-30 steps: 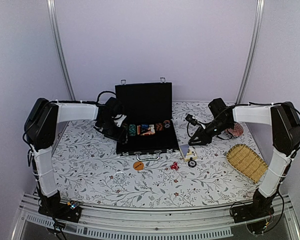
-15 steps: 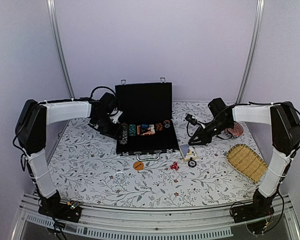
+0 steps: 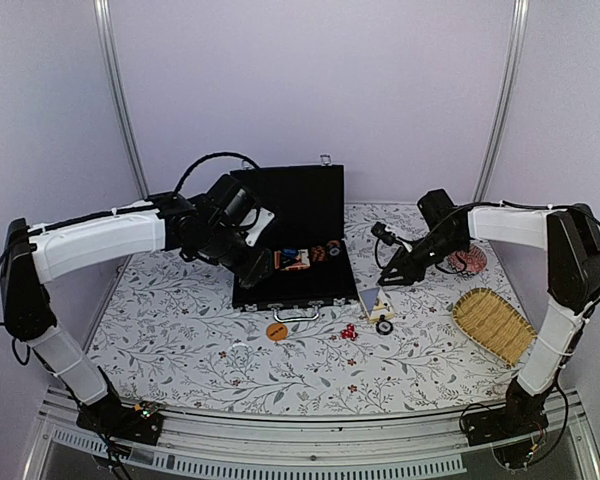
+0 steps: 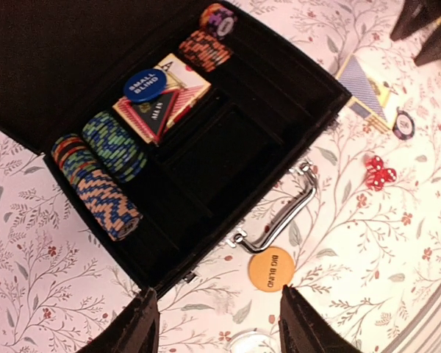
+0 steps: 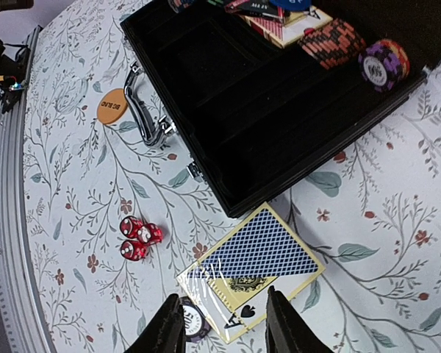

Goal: Pack up texas hold em set

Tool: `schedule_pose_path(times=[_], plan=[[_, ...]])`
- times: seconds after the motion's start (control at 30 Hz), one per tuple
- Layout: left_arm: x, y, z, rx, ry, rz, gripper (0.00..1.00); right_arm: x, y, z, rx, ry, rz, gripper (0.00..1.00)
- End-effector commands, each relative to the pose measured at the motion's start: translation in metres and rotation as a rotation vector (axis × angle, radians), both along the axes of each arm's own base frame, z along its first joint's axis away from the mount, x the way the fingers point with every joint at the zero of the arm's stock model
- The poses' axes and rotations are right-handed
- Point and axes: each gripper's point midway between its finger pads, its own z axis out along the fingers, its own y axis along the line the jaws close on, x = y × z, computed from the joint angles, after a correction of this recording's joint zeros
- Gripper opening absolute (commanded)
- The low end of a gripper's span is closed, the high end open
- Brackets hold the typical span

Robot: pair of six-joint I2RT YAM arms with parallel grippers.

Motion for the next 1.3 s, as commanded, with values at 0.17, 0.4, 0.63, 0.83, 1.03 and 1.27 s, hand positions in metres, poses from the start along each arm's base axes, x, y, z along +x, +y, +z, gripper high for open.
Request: schedule_pose_path(times=[0.17,0.4,0.63,0.83,1.03,1.27], plan=[[-0.049,-0.046,-0.033,-0.103,0.065,-0.139,0.60,0.004,0.009,0.022,-0.188,-0.193,0.034,0.44],[-0.051,-0.050,-0.065,-0.118,0.095,-0.061,0.60,0.026,0.027,0.006,-0.258,-0.190,-0.072,0.55],[-0.028,-0.061,-0.055,-0.219,0.046,0.071,0.59,0.041,0.014,-0.027,-0.375,-0.108,-0.202,0.64],[-0.023,-0.074,-0.062,-0.231,0.060,0.053,0.59,0.033,0.008,-0.045,-0.417,-0.024,-0.239,0.82],[-0.024,-0.077,-0.074,-0.215,0.084,0.045,0.58,0.022,0.015,-0.050,-0.383,0.051,-0.220,0.99],[-0.025,-0.078,-0.077,-0.207,0.097,0.045,0.58,0.021,0.019,-0.062,-0.427,0.054,-0.204,0.99]])
